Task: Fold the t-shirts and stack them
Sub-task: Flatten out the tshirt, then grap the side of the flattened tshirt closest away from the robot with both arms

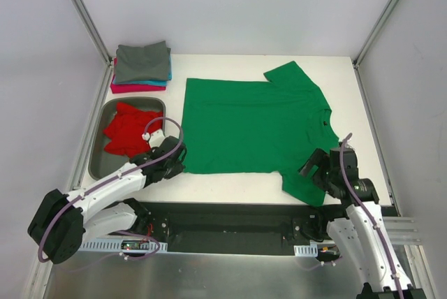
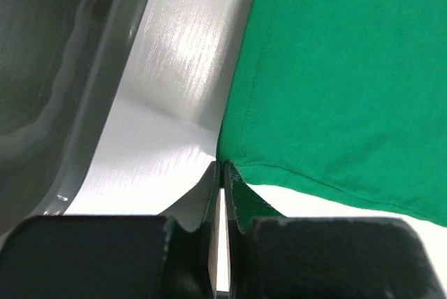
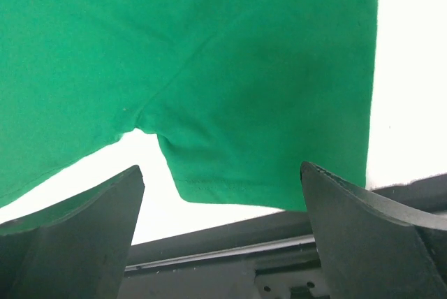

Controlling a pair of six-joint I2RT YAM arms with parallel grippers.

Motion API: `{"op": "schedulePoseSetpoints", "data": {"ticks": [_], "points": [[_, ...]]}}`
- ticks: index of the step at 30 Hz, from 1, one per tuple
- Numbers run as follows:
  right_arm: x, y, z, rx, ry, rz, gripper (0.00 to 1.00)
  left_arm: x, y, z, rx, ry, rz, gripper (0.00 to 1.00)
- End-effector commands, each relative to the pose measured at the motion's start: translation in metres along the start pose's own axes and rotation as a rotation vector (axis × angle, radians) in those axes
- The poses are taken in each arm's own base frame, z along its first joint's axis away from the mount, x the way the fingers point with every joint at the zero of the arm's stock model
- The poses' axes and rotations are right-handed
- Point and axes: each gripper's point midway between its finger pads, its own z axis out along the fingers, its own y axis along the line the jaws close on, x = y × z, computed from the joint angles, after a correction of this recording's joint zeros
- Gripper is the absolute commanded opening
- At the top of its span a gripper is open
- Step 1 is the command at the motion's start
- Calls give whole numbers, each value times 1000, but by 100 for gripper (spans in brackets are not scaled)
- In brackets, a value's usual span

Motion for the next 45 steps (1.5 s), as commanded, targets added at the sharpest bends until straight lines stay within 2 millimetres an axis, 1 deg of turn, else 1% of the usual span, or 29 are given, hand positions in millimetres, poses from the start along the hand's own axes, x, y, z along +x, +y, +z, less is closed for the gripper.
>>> {"op": "schedulePoseSetpoints", "data": {"ticks": [1, 3, 6, 8, 12, 13, 17, 18, 21, 23, 28, 31, 32, 35, 38, 41, 43, 45], "points": [[30, -26, -5, 111, 65, 145, 97, 3, 1, -4, 34, 1, 37, 0], [34, -27, 2, 96, 55, 165, 97, 5, 2, -5, 39, 6, 36, 0], [28, -35, 10, 138, 6, 197, 99, 2, 0, -6, 46, -6, 32, 0], [30, -40, 15, 176, 9, 230, 94, 2, 0, -6, 44, -8, 34, 0], [42, -43, 28, 215, 76, 262, 90, 1, 1, -5, 36, -14, 34, 0], [42, -43, 32, 223, 81, 269, 88, 0, 1, -5, 33, -19, 34, 0], [34, -44, 36, 232, 34, 284, 80, -4, -3, -7, 45, -27, 38, 0], [32, -45, 38, 231, 20, 289, 74, -4, -3, -7, 45, -27, 38, 0], [30, -44, 40, 214, -2, 287, 59, -5, -4, -7, 44, -28, 38, 0], [29, -45, 41, 210, -11, 281, 54, -6, -5, -7, 46, -29, 36, 0], [29, -43, 40, 194, -8, 262, 30, -5, -6, -7, 44, -23, 35, 0], [30, -42, 39, 185, -2, 251, 7, -4, -6, -7, 47, -21, 36, 0], [31, -40, 39, 176, 6, 239, 1, -4, -6, -8, 50, -21, 36, 0], [28, -35, 30, 150, 12, 204, 1, -3, -6, -9, 65, -18, 30, 0], [14, -36, 12, 170, -39, 202, 1, -3, -1, -10, 59, -28, 17, 0], [2, -26, -4, 111, -91, 210, 1, -3, 1, -11, 59, -31, 0, 0], [-1, -22, -13, 83, -107, 215, 1, -2, 2, -13, 65, -31, -6, 0], [1, -23, -19, 80, -105, 215, 1, -2, 3, -16, 71, -32, -16, 0]]}}
